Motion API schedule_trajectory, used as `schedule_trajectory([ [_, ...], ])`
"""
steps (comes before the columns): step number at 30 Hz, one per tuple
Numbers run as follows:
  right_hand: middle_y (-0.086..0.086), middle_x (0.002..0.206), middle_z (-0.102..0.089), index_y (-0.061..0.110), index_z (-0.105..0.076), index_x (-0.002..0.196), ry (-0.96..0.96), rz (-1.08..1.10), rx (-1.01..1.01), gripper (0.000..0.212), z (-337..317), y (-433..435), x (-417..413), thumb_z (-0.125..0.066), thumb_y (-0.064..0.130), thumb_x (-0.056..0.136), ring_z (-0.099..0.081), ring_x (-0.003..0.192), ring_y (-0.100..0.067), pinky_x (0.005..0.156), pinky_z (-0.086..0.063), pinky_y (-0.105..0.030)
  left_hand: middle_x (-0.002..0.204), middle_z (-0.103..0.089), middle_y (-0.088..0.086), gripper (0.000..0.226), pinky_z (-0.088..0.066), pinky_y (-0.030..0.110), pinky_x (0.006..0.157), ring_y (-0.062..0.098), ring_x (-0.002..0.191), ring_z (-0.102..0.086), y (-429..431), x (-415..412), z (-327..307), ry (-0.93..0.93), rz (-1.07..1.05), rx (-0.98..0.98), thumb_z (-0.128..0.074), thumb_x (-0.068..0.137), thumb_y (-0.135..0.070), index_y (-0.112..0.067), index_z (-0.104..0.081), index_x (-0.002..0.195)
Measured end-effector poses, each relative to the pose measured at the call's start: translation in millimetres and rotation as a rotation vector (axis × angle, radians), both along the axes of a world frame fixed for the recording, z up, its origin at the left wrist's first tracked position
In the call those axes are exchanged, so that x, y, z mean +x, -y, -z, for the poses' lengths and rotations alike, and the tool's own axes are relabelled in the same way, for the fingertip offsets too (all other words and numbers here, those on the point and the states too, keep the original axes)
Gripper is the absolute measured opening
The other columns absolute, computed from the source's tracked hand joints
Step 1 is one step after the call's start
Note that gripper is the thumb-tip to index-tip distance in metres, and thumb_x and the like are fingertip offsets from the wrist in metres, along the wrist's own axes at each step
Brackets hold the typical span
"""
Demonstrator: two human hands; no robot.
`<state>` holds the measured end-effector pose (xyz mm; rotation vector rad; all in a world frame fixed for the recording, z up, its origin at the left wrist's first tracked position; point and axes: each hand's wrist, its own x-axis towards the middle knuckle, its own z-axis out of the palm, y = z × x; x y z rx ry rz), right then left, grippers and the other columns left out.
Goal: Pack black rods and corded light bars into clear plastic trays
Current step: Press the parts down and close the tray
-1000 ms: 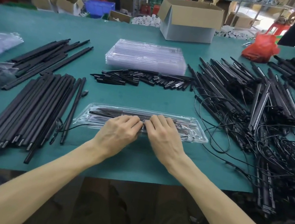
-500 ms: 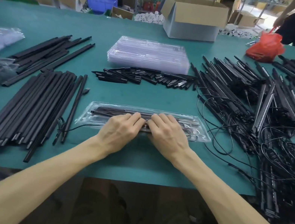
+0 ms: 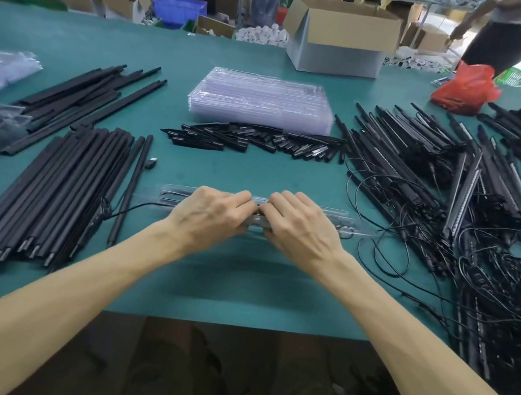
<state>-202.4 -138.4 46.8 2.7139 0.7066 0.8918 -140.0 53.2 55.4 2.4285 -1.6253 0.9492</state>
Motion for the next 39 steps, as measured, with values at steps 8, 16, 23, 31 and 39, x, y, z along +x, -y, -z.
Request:
schedule_trajectory([
  [8, -0.006, 0.076, -0.060, 0.010, -0.064, 0.077, -0.055, -0.055, 0.048, 0.010, -4.0, 0.4, -0.4, -0.073, 0.011, 0.076, -0.058, 0.067, -0.027, 0.060, -0.049, -0.038, 0.065, -0.055, 0.005, 0.008, -0.045, 0.034, 0.037, 0.024, 0.046, -0.057, 0.2, 1.4, 5.6, 0.004, 0.034, 0.005, -0.068, 0.081, -0.009, -0.007, -0.064, 0.074],
  [16, -0.008, 0.074, -0.059, 0.006, -0.064, 0.078, -0.058, -0.074, 0.045, 0.013, -8.0, 3.2, 2.8, -0.076, 0.010, 0.073, -0.057, 0.064, -0.028, 0.059, -0.049, -0.038, 0.068, -0.055, 0.001, 0.027, -0.043, 0.032, 0.039, 0.018, 0.046, -0.055, -0.8, 9.6, 9.5, 0.060, 0.005, 0.020, -0.044, 0.088, -0.021, -0.009, -0.068, 0.082],
  [23, -0.009, 0.074, -0.060, 0.006, -0.064, 0.077, -0.045, -0.059, 0.053, 0.012, -15.3, 5.0, 9.8, -0.074, 0.013, 0.076, -0.057, 0.063, -0.028, 0.060, -0.051, -0.038, 0.066, -0.054, 0.004, 0.015, -0.040, 0.032, 0.033, 0.021, 0.043, -0.052, 2.9, 21.9, -1.8, 0.024, 0.054, 0.032, -0.064, 0.081, -0.022, -0.008, -0.064, 0.077],
  [31, -0.010, 0.074, -0.060, 0.005, -0.064, 0.077, -0.097, -0.072, 0.074, 0.016, -18.0, 3.3, 10.3, -0.077, 0.013, 0.073, -0.058, 0.064, -0.029, 0.061, -0.051, -0.038, 0.067, -0.054, 0.004, 0.017, -0.040, 0.031, 0.034, 0.021, 0.043, -0.051, 1.3, 24.5, 0.8, 0.037, 0.055, 0.030, -0.074, 0.075, -0.022, -0.008, -0.066, 0.079],
  [39, -0.008, 0.073, -0.060, 0.007, -0.063, 0.075, -0.109, -0.069, 0.068, 0.024, -18.8, 1.2, 8.9, -0.085, 0.016, 0.067, -0.058, 0.063, -0.027, 0.059, -0.050, -0.035, 0.067, -0.054, 0.003, 0.020, -0.040, 0.031, 0.035, 0.021, 0.045, -0.052, 1.7, 19.9, 3.0, 0.020, 0.026, 0.033, -0.080, 0.073, -0.020, -0.008, -0.065, 0.078],
])
